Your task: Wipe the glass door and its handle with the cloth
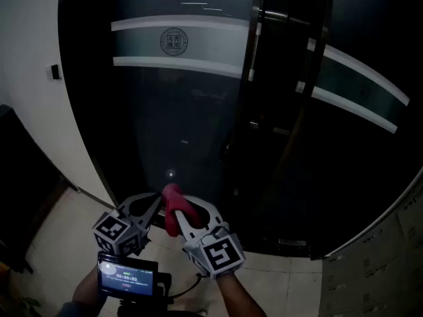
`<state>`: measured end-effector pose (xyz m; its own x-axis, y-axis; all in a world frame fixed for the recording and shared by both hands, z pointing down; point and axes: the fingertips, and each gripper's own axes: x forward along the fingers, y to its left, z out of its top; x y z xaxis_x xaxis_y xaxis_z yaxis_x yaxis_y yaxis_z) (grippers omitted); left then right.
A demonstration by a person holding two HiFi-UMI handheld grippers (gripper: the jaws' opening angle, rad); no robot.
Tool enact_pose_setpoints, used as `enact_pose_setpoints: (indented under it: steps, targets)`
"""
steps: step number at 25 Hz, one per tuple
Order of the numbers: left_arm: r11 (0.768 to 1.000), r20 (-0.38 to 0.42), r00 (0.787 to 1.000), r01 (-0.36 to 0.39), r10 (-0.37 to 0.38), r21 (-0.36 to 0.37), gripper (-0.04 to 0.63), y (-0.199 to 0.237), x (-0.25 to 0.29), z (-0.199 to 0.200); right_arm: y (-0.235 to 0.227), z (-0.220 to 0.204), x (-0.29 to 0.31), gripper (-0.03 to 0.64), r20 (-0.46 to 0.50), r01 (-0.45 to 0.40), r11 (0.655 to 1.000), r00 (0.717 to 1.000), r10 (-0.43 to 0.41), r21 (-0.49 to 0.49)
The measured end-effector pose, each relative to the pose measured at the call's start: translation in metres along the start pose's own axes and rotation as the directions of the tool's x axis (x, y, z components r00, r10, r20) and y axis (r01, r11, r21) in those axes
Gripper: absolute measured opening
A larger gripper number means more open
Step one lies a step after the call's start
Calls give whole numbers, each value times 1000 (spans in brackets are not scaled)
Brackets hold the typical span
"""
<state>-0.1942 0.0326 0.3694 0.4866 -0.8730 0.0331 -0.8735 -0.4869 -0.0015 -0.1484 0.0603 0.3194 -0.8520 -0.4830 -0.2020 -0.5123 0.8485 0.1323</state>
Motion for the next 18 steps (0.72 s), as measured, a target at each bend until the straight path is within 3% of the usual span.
enact_pose_setpoints:
  steps: [7, 14, 18]
  targets:
    - [999, -5, 999, -37, 37, 6, 12, 121, -20, 3, 29, -14, 121, 29, -13, -42, 999, 999, 42, -17]
    - [999, 20, 999, -34, 33, 38, 11, 265, -35, 36, 28, 1, 263, 29, 67, 26, 999, 997, -24, -33]
    - [999, 41, 999, -36, 34, 36, 12, 325, -29, 65, 9, 13, 334, 29, 132, 44, 998, 991, -38, -44]
